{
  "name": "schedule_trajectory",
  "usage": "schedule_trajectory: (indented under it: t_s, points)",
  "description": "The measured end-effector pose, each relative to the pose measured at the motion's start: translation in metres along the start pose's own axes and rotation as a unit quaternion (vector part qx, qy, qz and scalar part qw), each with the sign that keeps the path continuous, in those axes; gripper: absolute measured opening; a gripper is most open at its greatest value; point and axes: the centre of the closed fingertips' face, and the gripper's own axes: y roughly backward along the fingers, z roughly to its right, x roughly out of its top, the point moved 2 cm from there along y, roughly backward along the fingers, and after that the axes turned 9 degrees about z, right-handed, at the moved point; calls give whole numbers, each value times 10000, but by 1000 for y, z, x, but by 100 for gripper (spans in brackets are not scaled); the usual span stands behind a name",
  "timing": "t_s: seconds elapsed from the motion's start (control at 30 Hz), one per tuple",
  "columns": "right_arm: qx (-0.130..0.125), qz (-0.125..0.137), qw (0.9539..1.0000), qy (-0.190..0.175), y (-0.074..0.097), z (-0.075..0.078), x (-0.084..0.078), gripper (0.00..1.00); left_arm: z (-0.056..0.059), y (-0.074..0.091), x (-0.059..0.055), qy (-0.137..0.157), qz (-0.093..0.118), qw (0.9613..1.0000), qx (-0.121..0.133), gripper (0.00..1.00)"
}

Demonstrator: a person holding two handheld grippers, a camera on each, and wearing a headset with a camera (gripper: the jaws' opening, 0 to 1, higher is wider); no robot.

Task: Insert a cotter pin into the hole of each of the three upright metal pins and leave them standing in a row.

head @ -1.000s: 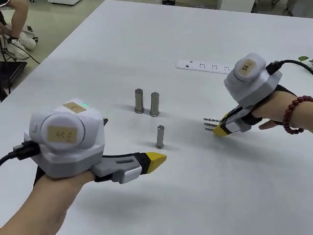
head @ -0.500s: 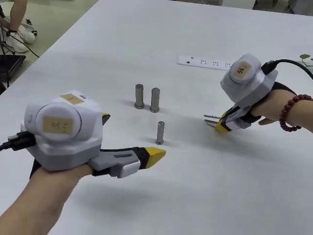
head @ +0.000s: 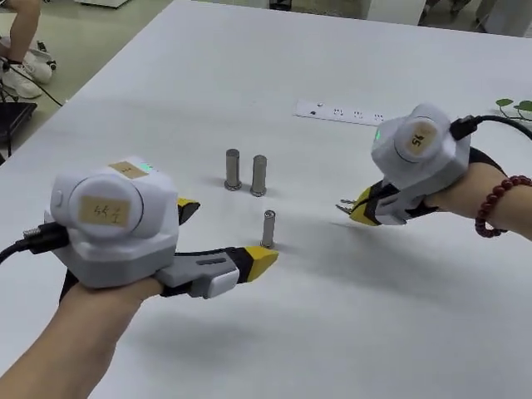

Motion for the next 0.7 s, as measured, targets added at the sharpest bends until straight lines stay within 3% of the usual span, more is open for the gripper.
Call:
schedule_trajectory:
  t_s: [0.23, 0.57, 0.7]
  points:
    - [-6, 331, 9963, 791, 11, -24, 29, 0, 6, 0, 3, 78, 88, 9999, -110, 57]
    - [-16, 750, 9893, 1250, 17, -39, 49, 0, 27, -7, 10, 138, 131, 9987, -467, 40]
    - [24, 938, 9832, 1566, 20, -48, 58, 0, 35, -11, 15, 268, 192, 9976, -610, 35]
